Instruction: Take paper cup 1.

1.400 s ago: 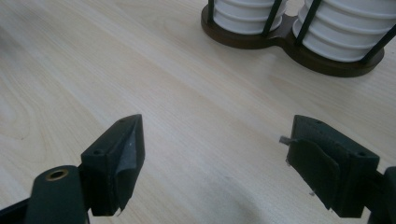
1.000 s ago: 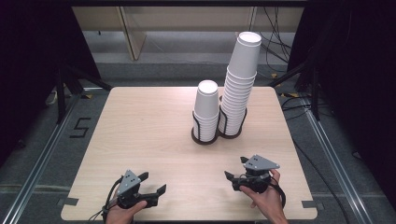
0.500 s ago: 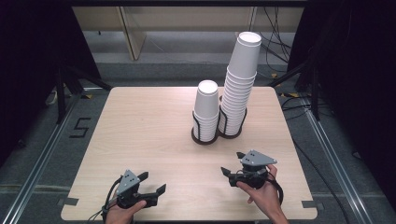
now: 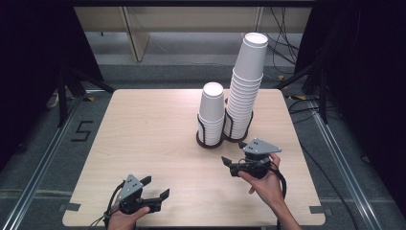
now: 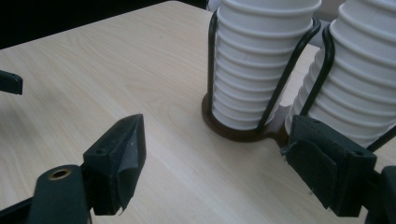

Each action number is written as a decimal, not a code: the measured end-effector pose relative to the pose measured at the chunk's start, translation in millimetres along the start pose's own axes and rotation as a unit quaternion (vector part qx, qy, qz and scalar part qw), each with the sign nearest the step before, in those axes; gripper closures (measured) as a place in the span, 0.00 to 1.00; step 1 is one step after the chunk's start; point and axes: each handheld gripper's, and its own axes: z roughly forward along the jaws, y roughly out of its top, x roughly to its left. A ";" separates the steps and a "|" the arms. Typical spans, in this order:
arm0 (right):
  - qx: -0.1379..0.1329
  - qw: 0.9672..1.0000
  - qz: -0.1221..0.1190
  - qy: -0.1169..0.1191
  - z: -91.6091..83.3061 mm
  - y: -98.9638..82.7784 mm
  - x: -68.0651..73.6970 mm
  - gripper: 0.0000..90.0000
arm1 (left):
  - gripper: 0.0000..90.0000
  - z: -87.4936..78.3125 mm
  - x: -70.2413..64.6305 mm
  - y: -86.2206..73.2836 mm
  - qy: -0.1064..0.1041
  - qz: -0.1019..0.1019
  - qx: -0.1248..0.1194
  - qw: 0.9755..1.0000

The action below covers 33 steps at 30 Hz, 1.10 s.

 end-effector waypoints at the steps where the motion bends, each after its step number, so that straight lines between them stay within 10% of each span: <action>1: 0.000 1.000 0.000 0.000 0.0 0.0 0.0 0.23 | 0.16 0.2 0.1 -0.2 -0.002 0.001 -0.002 1.000; 33: -0.039 0.999 0.015 -0.004 23.2 60.2 -6.0 0.23 | 0.16 -0.9 1.1 -0.4 0.008 -0.003 0.007 1.000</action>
